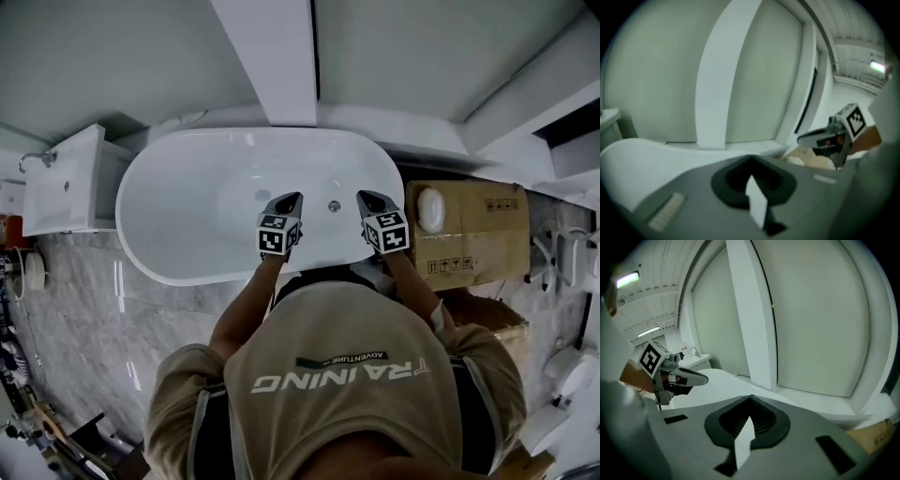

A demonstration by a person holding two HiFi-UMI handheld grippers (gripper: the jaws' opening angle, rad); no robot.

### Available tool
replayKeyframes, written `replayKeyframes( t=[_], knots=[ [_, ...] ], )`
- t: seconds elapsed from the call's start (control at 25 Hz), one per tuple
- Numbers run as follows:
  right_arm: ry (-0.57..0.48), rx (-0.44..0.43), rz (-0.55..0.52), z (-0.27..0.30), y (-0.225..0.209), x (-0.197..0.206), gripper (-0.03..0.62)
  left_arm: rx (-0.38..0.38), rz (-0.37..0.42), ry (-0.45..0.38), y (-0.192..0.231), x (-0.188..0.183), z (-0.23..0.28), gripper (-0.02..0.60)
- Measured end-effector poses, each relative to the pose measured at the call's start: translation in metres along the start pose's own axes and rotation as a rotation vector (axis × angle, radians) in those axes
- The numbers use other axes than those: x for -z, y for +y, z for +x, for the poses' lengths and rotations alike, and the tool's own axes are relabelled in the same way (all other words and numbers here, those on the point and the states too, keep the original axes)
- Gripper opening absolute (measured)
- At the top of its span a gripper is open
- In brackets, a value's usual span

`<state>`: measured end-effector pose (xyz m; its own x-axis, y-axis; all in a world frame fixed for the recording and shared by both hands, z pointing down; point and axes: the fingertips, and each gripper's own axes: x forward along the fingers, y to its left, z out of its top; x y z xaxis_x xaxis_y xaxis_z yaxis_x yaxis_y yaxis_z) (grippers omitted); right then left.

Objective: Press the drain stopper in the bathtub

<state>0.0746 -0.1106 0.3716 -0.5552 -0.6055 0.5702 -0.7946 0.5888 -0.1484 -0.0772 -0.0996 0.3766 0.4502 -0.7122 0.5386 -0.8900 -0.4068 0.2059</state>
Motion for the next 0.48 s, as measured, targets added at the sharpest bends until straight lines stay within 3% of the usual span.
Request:
replayKeyframes(
  t=[0.48],
  knots=[
    [-0.206,-0.058,-0.087,-0.042,0.018,-0.109,0.008,-0.024,0.075,-0.233,0.012,-0.117,-0.053,0.002]
  ],
)
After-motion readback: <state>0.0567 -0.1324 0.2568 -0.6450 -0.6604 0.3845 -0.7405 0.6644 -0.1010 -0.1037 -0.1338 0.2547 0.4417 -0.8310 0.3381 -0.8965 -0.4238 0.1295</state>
